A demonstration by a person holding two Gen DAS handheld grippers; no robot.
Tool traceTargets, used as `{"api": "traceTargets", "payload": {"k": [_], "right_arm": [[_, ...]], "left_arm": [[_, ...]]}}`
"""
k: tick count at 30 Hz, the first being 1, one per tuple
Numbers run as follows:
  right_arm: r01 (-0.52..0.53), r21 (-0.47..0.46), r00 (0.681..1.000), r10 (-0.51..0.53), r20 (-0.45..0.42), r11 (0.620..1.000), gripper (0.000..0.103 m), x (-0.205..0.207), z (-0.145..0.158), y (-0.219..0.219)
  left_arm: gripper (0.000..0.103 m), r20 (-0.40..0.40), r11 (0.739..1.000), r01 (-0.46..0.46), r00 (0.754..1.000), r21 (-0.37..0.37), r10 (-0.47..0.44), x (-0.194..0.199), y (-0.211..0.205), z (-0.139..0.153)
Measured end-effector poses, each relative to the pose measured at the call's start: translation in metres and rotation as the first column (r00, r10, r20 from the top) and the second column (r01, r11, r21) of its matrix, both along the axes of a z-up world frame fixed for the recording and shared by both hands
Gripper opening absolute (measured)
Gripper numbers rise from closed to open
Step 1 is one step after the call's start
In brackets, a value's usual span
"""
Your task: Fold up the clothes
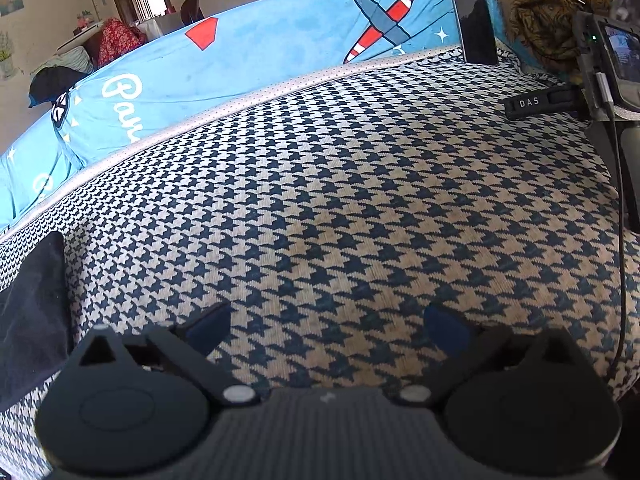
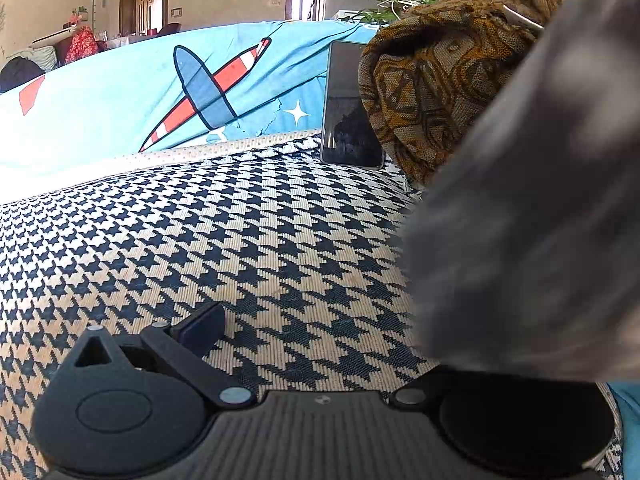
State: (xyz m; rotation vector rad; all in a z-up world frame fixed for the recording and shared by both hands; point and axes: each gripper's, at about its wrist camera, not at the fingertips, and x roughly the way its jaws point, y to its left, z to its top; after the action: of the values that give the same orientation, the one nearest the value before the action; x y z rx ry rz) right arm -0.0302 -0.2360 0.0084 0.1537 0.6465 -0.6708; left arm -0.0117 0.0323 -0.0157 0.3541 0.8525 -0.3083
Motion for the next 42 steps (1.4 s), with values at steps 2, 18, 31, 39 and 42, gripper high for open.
{"api": "traceTargets", "payload": {"k": [2, 18, 31, 39, 42], "right_arm": [[0.000, 0.001, 1.000, 0.000, 0.001, 1.000, 0.103, 0.000, 0.000, 0.000], [0.000, 0.003, 1.000, 0.000, 0.002, 1.000, 0.103, 0.000, 0.000, -0.001], [0.000, 0.002, 1.000, 0.000, 0.001, 1.000, 0.103, -0.001, 0.001, -0.001], [0.000, 0.002, 1.000, 0.000, 0.000, 1.000, 0.103, -0.002, 0.001, -0.001], [0.000, 0.001, 1.000, 0.000, -0.001, 1.000, 0.103, -0.001, 0.001, -0.001]], "left_arm": [[0.103, 0.014, 0.998, -0.057, 0.998, 0.018, 0.057, -0.001, 0.011, 0.002], [0.103, 0.045, 0.995, -0.099, 0.994, -0.028, 0.100, 0.009, 0.037, 0.009], [0.103, -0.026, 0.999, 0.015, 1.000, -0.030, -0.015, 0.034, 0.054, 0.008], [0.103, -0.019, 1.000, 0.004, 1.000, 0.011, -0.004, 0.031, 0.054, 0.005], [0.103, -0.019, 1.000, -0.006, 1.000, 0.016, 0.006, 0.029, 0.054, 0.004]]}}
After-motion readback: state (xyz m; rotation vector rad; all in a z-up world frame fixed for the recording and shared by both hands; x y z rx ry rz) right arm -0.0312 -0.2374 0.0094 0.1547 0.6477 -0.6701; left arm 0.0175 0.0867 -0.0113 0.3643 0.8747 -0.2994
